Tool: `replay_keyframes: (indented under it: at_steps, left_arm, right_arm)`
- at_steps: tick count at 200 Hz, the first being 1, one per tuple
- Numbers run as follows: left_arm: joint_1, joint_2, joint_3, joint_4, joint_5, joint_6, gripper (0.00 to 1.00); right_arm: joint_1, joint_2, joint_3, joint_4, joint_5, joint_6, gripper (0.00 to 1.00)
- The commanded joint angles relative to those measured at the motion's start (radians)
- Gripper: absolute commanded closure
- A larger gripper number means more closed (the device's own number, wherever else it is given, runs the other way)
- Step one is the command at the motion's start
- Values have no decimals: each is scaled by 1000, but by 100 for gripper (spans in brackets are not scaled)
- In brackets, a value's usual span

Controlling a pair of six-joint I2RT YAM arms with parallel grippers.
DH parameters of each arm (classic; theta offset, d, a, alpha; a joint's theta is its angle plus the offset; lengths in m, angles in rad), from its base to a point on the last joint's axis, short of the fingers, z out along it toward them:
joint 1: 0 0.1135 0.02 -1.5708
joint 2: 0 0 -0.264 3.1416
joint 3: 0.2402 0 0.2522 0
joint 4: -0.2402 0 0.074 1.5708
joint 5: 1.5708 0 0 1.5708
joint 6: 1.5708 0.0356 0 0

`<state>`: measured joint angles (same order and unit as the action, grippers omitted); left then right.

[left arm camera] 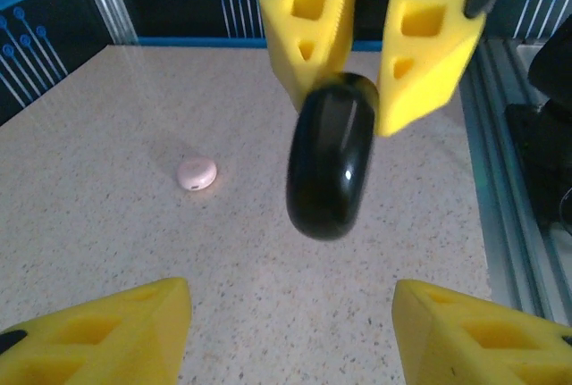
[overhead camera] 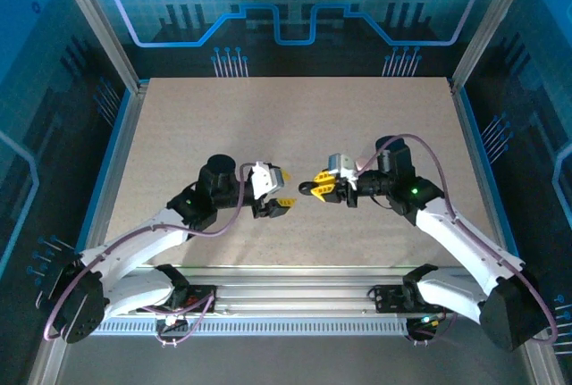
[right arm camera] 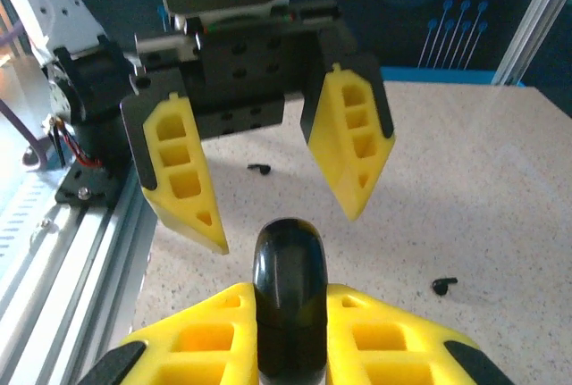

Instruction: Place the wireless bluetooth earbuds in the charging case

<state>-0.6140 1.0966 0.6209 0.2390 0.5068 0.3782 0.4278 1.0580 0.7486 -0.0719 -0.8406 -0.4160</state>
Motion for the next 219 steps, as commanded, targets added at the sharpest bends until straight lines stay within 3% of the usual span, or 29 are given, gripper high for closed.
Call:
replay_keyframes:
  at_steps: [1,53,143,219]
  left_arm:
    - [4,-5,-30,239,104,-72,39]
    - [2,27,-29,325,200,-109,40]
    - [3,40,-21,366,219,-137,46]
    - [2,49,-18,408,206,-154,62]
  right_arm:
    - [-14,-24,-27,159,-112,109,81]
    - [-12,-21,-52,296,-149,216,81]
    - [13,-7,-70,432,-138,298,81]
    - [36,7,-67,444,-132,304,81]
